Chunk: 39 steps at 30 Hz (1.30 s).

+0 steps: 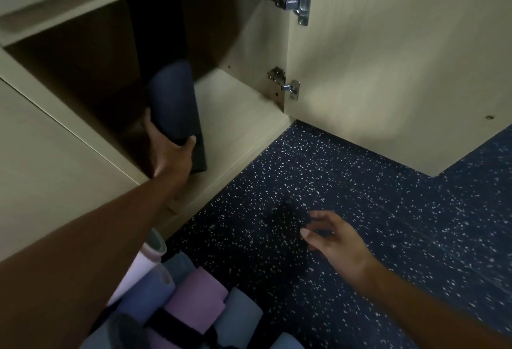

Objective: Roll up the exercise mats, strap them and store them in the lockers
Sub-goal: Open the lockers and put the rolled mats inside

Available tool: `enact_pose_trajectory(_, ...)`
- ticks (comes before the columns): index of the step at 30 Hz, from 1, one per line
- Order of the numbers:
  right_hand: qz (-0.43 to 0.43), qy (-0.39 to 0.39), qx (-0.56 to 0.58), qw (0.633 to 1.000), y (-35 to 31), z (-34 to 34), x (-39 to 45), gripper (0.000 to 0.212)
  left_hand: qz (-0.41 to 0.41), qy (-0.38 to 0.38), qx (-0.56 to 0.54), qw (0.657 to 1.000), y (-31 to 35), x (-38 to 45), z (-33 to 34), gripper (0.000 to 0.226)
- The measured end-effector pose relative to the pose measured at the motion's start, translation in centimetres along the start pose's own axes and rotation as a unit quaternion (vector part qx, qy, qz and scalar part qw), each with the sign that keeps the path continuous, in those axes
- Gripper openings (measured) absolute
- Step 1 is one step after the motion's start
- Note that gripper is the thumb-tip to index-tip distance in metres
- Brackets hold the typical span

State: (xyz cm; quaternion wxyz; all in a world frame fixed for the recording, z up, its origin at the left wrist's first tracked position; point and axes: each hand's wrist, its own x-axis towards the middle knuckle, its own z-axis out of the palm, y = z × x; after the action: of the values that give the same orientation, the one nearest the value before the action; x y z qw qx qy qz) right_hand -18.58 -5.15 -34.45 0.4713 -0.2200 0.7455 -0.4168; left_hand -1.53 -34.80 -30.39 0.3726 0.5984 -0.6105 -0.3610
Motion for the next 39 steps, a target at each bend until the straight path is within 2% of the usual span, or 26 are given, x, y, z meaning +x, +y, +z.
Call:
enact_pose_trajectory(2,0.006,0.000,0.009,1.000,0.5,-0.3,0.3,0.033,0.020,0.026,0.054,0.998,-0.3,1.3,0.3,0.102)
enact_pose_trajectory(4,0.010,0.000,0.028,1.000,0.7,-0.2,0.6,0.034,0.029,0.047,0.157,0.986,-0.5,2.1,0.7,0.103)
enact_pose_trajectory(7,0.011,-0.005,0.031,0.999,0.7,-0.1,0.7,0.035,0.074,0.052,0.319,0.943,-1.6,2.7,1.4,0.105)
enact_pose_trajectory(10,0.005,-0.003,0.020,1.000,0.6,0.1,1.0,0.032,0.113,0.030,0.390,0.913,-2.7,2.8,1.8,0.104)
enact_pose_trajectory(14,-0.001,-0.002,0.006,1.000,0.3,0.3,0.9,0.033,0.135,0.011,0.402,0.906,-3.6,2.3,1.7,0.102)
enact_pose_trajectory(20,-0.020,-0.016,-0.062,0.998,-0.6,-0.6,0.0,0.038,0.161,-0.063,0.440,0.881,-3.4,0.1,1.7,0.103)
enact_pose_trajectory(23,-0.031,-0.023,-0.088,0.995,-3.0,-1.7,0.0,0.042,0.175,-0.068,0.419,0.888,-1.6,-1.9,1.9,0.094)
enact_pose_trajectory(25,-0.045,-0.001,-0.079,0.996,-5.0,-2.4,0.0,0.044,0.199,-0.072,0.412,0.886,0.1,-4.1,1.9,0.089)
enact_pose_trajectory(27,-0.067,0.024,-0.073,0.995,-7.4,-3.0,-0.6,0.044,0.218,-0.093,0.399,0.886,2.3,-6.6,1.6,0.085)
enact_pose_trajectory(30,-0.118,0.040,-0.121,0.985,-12.0,-4.6,-2.0,0.045,0.203,-0.136,0.356,0.902,5.9,-10.1,0.1,0.077)
enact_pose_trajectory(35,-0.199,0.103,-0.278,0.934,-21.6,-10.2,-4.4,0.042,0.202,-0.204,0.318,0.904,11.9,-13.7,-3.9,0.067)
enact_pose_trajectory(39,-0.236,0.182,-0.423,0.856,-27.1,-14.8,-5.3,0.046,0.168,-0.242,0.300,0.907,16.4,-16.6,-7.1,0.073)
